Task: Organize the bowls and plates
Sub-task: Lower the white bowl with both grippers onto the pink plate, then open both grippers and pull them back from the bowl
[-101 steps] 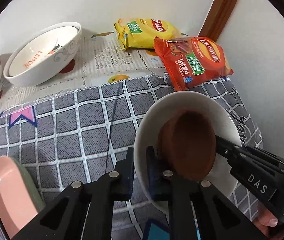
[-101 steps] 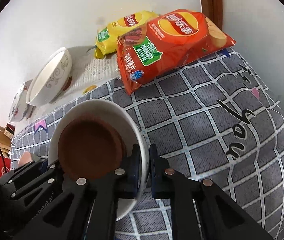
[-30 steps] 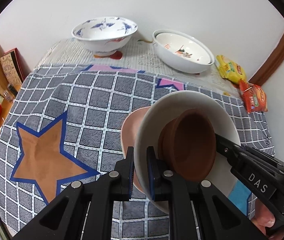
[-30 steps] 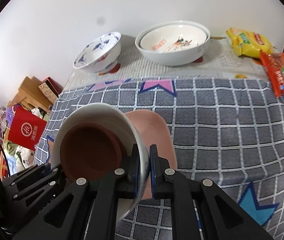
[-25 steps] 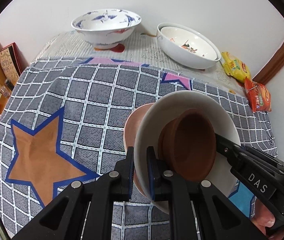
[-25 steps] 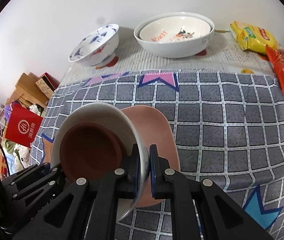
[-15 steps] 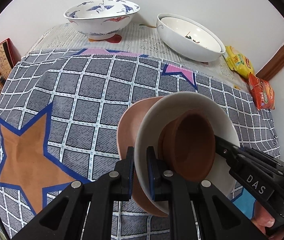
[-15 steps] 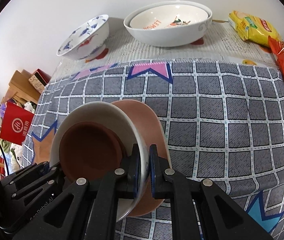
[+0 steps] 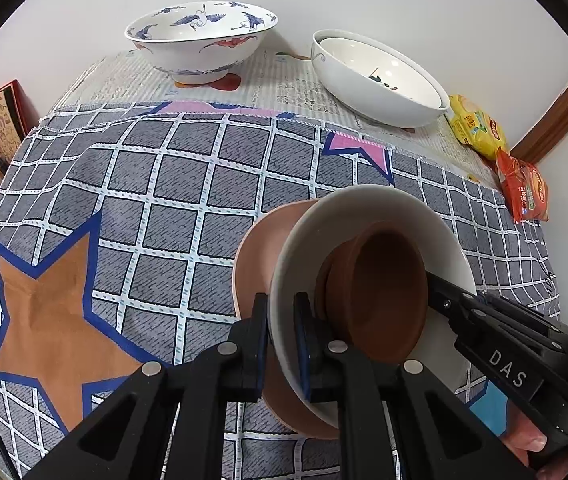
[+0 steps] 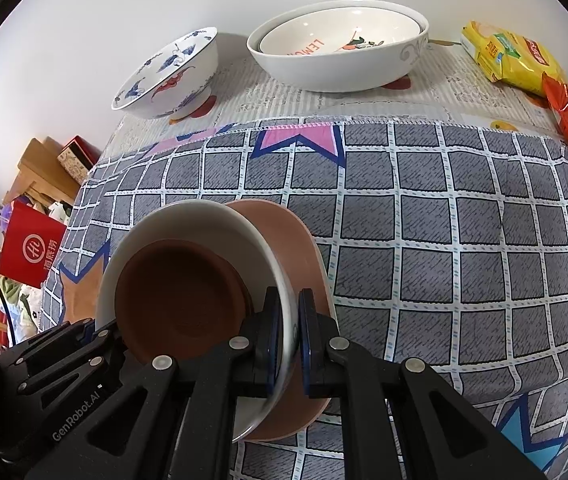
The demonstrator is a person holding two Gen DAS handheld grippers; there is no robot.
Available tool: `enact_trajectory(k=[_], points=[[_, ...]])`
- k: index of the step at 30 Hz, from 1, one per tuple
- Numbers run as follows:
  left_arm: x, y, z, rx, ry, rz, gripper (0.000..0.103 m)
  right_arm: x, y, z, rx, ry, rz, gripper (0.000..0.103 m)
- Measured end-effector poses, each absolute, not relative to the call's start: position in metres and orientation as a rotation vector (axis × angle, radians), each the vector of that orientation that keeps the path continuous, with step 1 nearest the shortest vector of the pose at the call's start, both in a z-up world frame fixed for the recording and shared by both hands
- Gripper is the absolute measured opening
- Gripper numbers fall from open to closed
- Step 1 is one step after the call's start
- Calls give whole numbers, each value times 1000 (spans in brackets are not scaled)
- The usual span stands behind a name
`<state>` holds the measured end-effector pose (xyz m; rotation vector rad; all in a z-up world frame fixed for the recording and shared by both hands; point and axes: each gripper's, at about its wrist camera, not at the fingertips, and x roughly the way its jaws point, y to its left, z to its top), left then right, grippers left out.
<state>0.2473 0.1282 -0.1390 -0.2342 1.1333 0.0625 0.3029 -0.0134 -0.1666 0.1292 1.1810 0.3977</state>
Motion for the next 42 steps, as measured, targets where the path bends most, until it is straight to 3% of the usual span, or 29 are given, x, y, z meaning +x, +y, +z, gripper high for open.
enact_trajectory(k=[36,40,42], points=[[246,132,-130,-237,1152,64,17,296,-14,-155,49,1162,396,17],[241,131,-123,-222,1129,76,26,292,-17,-151,43,1153,397,19],[238,131,-119,-223,1119,72,26,289,-18,-148,40,1149,402,20]])
